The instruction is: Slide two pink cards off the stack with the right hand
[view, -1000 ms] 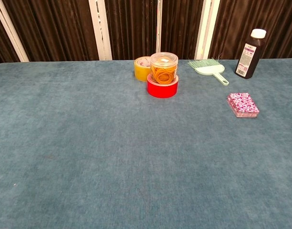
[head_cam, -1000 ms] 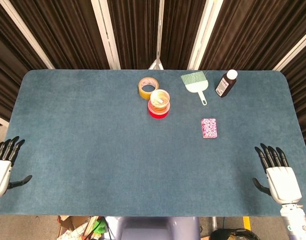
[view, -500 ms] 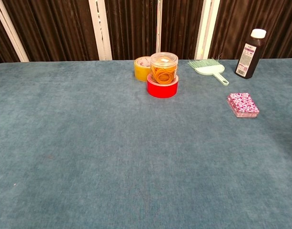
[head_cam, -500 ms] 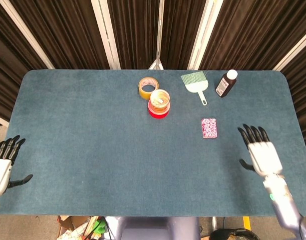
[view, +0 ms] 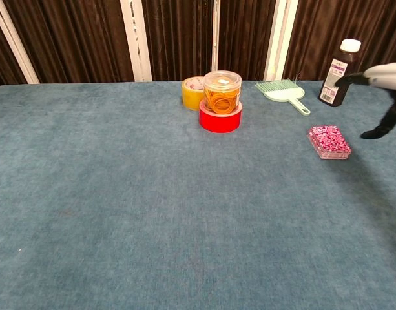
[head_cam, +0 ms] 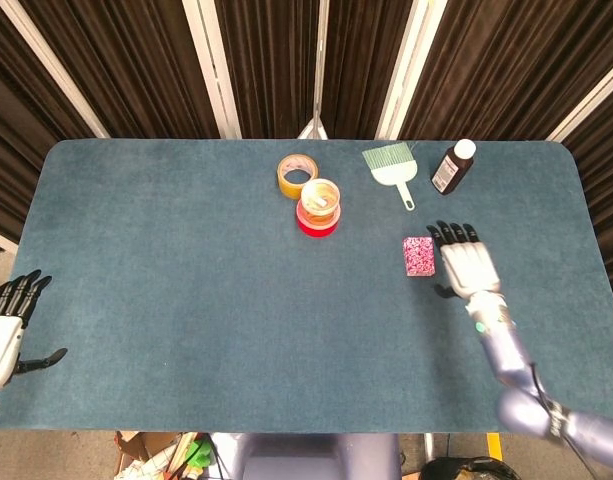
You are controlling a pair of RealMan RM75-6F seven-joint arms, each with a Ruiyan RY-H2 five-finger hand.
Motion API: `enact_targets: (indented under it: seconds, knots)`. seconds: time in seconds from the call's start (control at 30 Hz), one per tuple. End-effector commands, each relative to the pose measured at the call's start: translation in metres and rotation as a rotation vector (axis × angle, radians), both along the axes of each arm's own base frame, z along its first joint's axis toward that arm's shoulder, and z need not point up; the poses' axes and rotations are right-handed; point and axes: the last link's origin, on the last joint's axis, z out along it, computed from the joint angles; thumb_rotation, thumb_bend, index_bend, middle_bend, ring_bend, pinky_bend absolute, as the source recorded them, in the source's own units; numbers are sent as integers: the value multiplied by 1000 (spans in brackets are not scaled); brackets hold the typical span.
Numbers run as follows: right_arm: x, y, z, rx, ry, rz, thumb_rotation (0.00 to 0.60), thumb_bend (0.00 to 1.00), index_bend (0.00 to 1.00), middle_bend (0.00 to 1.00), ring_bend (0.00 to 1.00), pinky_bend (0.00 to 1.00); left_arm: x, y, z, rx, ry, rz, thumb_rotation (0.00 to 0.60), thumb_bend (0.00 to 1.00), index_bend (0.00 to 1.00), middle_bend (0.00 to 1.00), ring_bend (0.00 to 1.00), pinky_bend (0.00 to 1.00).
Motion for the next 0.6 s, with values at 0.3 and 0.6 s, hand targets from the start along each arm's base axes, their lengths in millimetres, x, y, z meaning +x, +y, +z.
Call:
enact_targets:
  seconds: [0.3, 0.6]
  knots:
    - [6, -35, -40, 39, 22, -81, 600, 264, 0, 0, 0, 0, -2, 2, 1, -16, -14, 13, 600, 0, 0, 0, 0, 35]
    - [-2, -39, -50, 68, 50, -119, 600, 263, 0, 0, 0, 0, -3, 3, 0, -24, -18, 23, 600, 0, 0, 0, 0, 35]
